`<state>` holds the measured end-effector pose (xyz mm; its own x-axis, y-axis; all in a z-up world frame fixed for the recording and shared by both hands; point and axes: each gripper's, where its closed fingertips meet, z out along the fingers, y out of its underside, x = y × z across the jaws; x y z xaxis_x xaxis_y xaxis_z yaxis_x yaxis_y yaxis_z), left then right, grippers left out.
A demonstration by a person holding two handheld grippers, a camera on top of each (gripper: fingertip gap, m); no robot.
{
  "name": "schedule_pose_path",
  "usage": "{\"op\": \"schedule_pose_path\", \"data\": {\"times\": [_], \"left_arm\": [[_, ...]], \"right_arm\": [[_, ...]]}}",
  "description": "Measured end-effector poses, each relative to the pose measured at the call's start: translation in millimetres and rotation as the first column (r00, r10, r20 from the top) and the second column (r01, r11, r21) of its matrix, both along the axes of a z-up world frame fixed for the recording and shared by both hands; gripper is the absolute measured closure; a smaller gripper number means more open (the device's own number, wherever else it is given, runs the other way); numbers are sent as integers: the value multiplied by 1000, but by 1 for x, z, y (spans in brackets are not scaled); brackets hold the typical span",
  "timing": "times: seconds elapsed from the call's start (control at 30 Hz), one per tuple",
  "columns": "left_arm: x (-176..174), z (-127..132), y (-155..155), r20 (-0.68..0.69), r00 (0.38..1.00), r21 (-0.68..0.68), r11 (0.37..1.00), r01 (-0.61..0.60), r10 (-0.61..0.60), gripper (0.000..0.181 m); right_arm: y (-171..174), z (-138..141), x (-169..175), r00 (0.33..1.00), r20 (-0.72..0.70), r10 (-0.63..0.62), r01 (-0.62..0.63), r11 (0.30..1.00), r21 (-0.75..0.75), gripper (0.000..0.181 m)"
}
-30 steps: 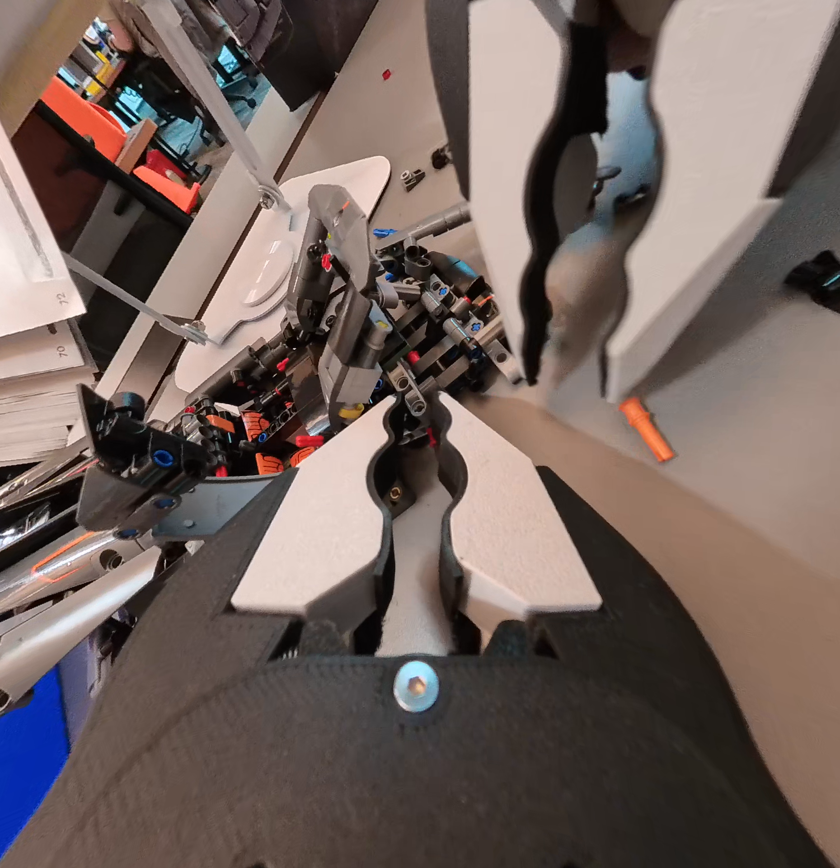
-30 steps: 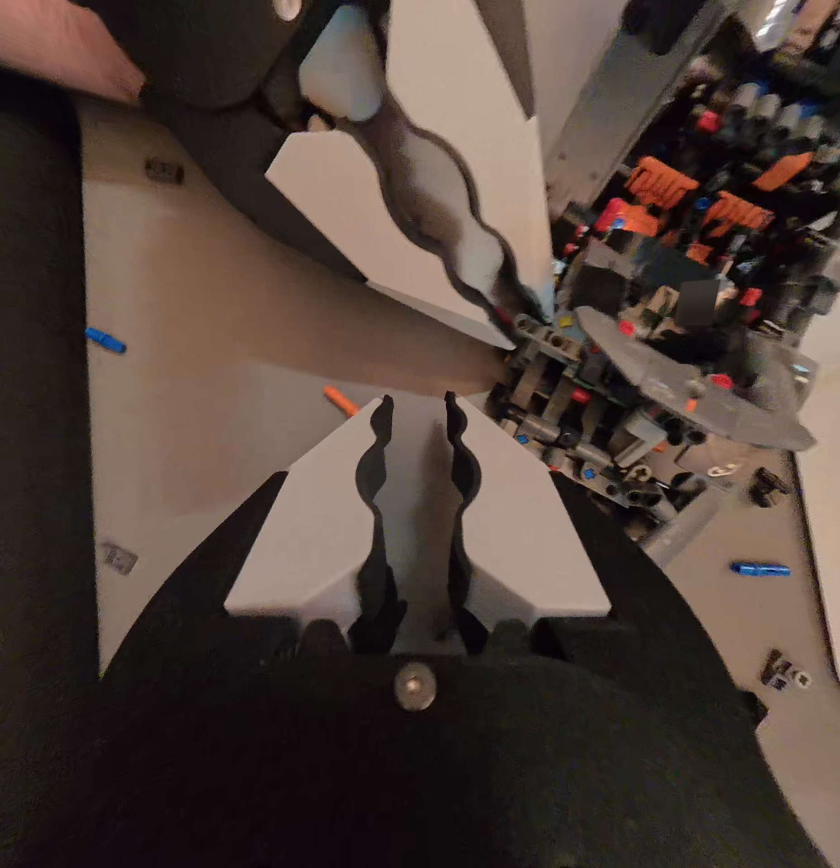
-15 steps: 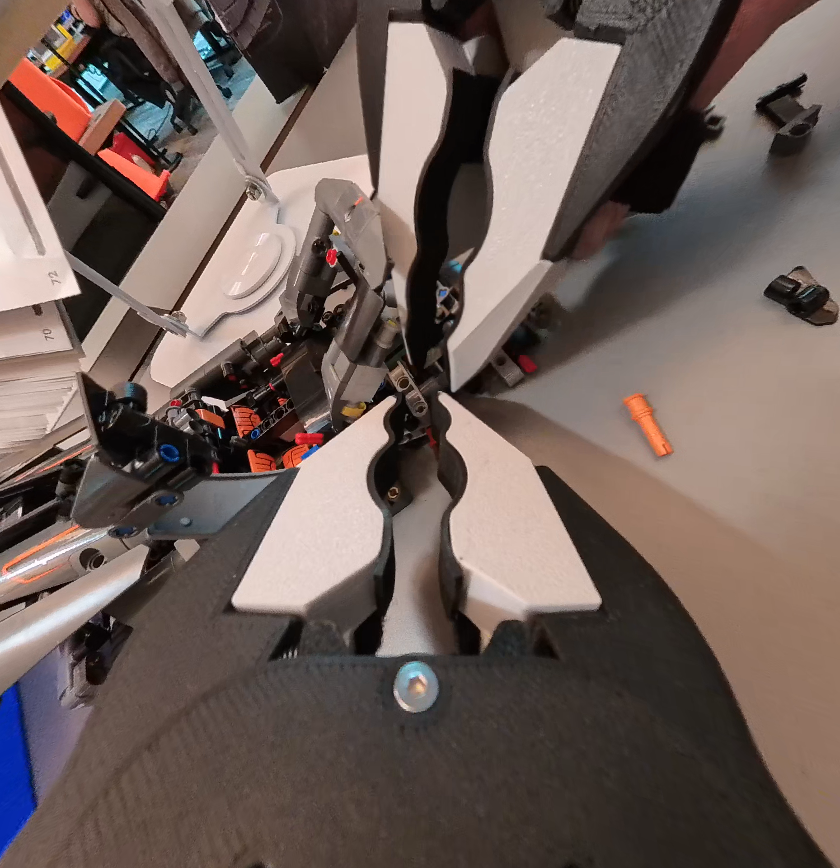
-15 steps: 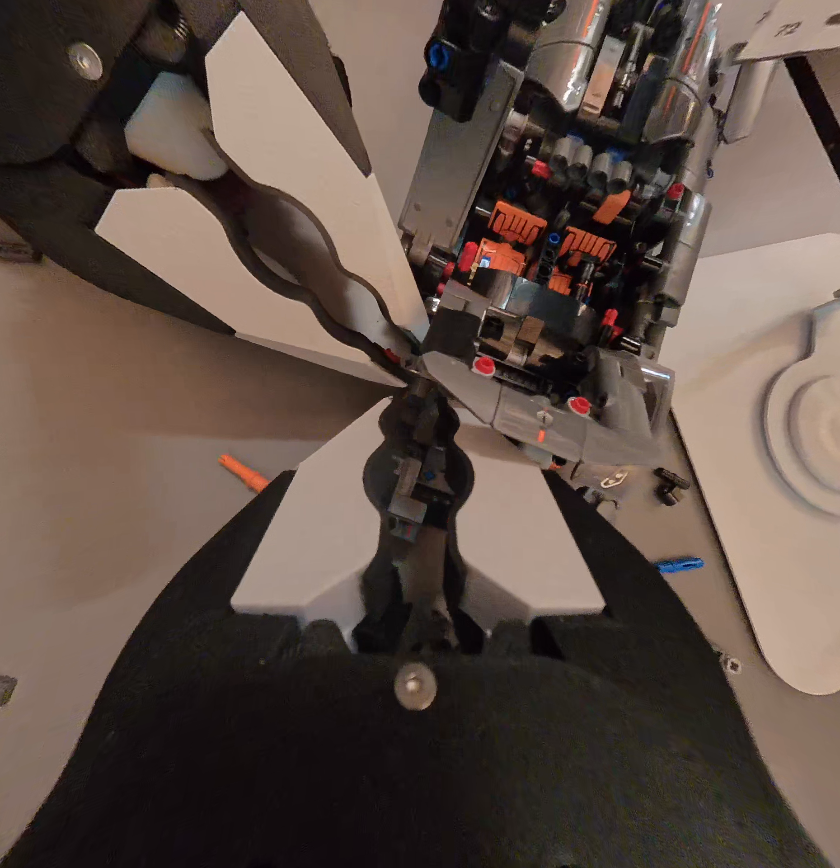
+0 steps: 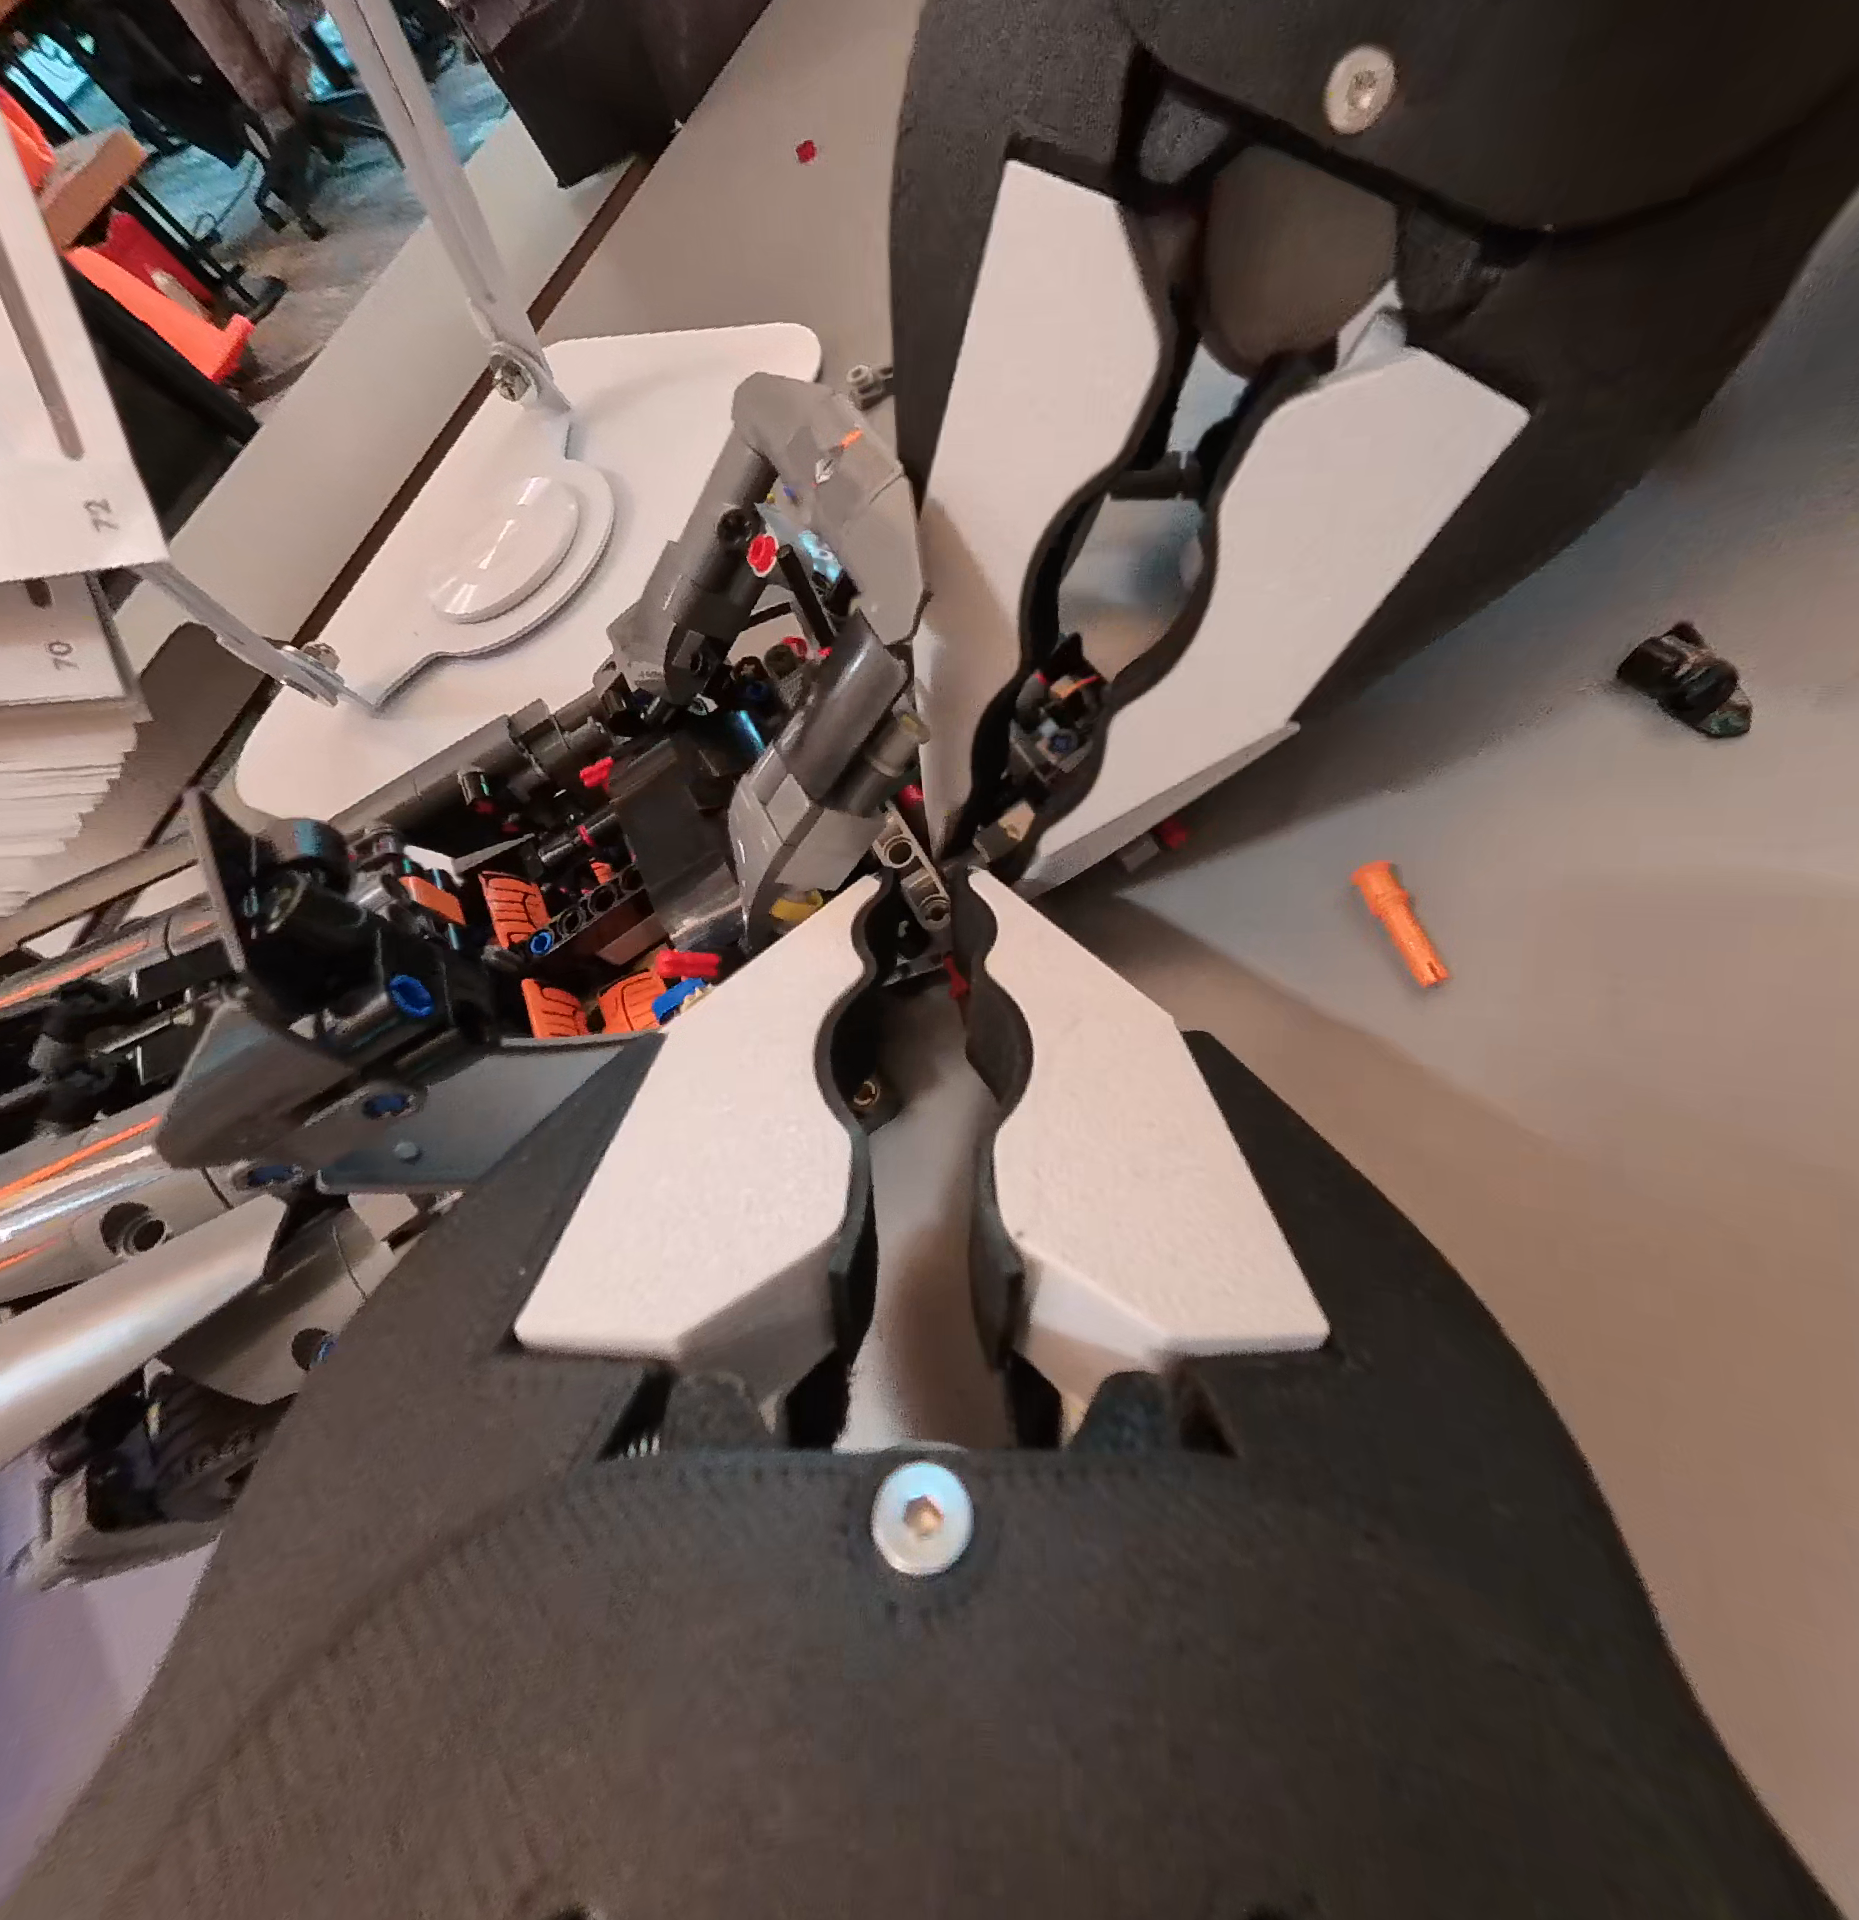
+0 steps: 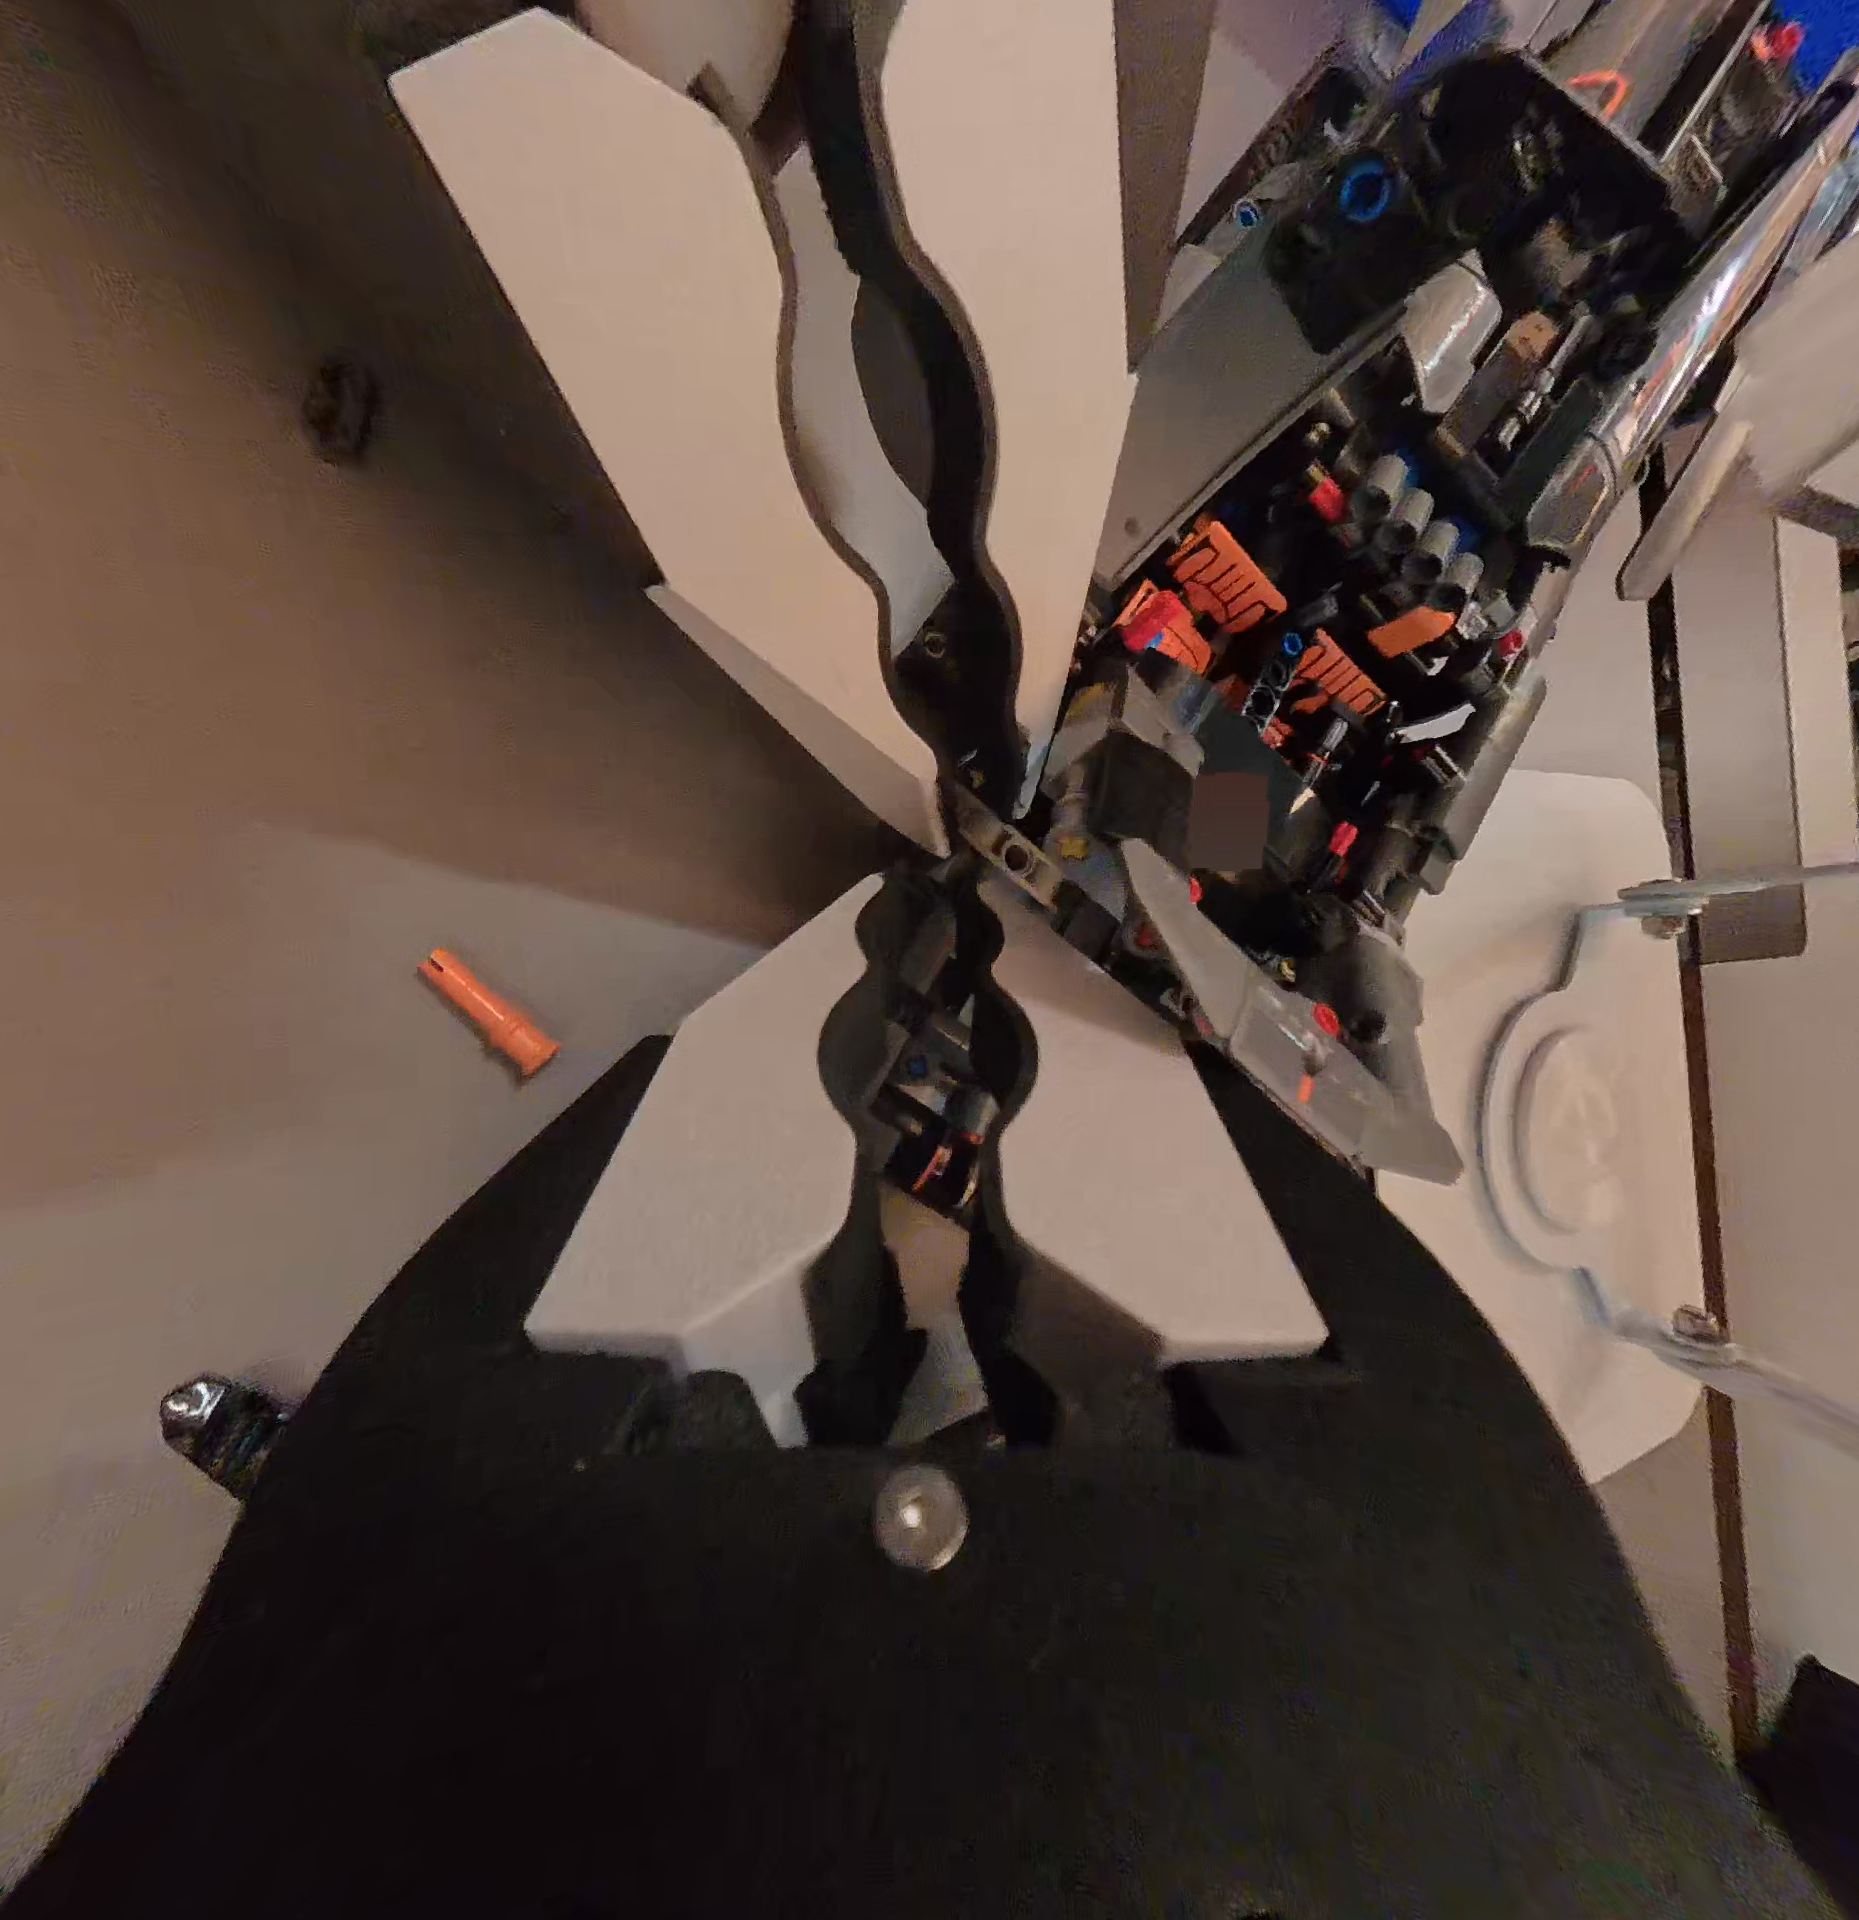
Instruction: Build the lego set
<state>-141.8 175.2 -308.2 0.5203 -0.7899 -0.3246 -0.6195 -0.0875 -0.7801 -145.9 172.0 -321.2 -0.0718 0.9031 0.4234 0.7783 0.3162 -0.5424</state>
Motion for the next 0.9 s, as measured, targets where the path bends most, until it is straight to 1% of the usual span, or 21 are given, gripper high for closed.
{"op": "schedule_pose_path", "data": {"times": [0.1, 0.2, 0.23, 0.27, 0.37, 0.4, 0.47, 0.57, 0.63, 0.67, 0.73, 0.9], "left_arm": [[-3, 1, -3, 18, 1000, -20, 1000, 15, -14, 176], [-5, 0, -9, 14, 999, -41, 998, 41, -40, 175], [-6, 1, -10, 19, 999, -43, 998, 45, -45, 177], [-7, 3, -11, 31, 998, -49, 998, 46, -45, 180], [-9, 4, -15, 42, 997, -68, 996, 65, -63, 181], [-9, 5, -17, 46, 997, -77, 994, 73, -69, 178], [-12, 0, -19, 15, 998, -87, 994, 70, -69, 176], [-14, 1, -21, 21, 997, -102, 992, 74, -72, 175], [-14, -7, -21, -10, 997, -113, 991, 73, -75, 175], [-14, -10, -20, -31, 997, -108, 992, 65, -69, 175], [-15, -9, -17, -23, 998, -99, 994, 55, -58, 181], [-15, -9, -17, -7, 998, -103, 993, 55, -56, 181]], "right_arm": [[-2, 0, 0, 1000, 18, 16, -17, 999, 45, 175], [-6, -1, -1, 999, 22, 34, -35, 998, 58, 175], [-5, -1, 0, 999, 33, 30, -33, 997, 74, 181], [-4, 0, 0, 999, 32, 28, -31, 997, 76, 181], [-5, 0, 1, 999, 17, 33, -34, 998, 56, 181], [-5, 0, 1, 999, 17, 32, -33, 998, 60, 181], [-6, 0, 0, 1000, -5, 25, -25, 999, 20, 181], [-6, 0, -1, 999, -33, 16, -16, 1000, -22, 180], [-9, 2, -2, 998, -59, 12, -16, 998, -69, 179], [-9, 2, -2, 998, -64, 11, -15, 997, -73, 179], [-9, 3, -2, 998, -67, 15, -19, 997, -69, 179], [-9, 3, -2, 998, -46, 36, -36, 999, -5, 181]]}}
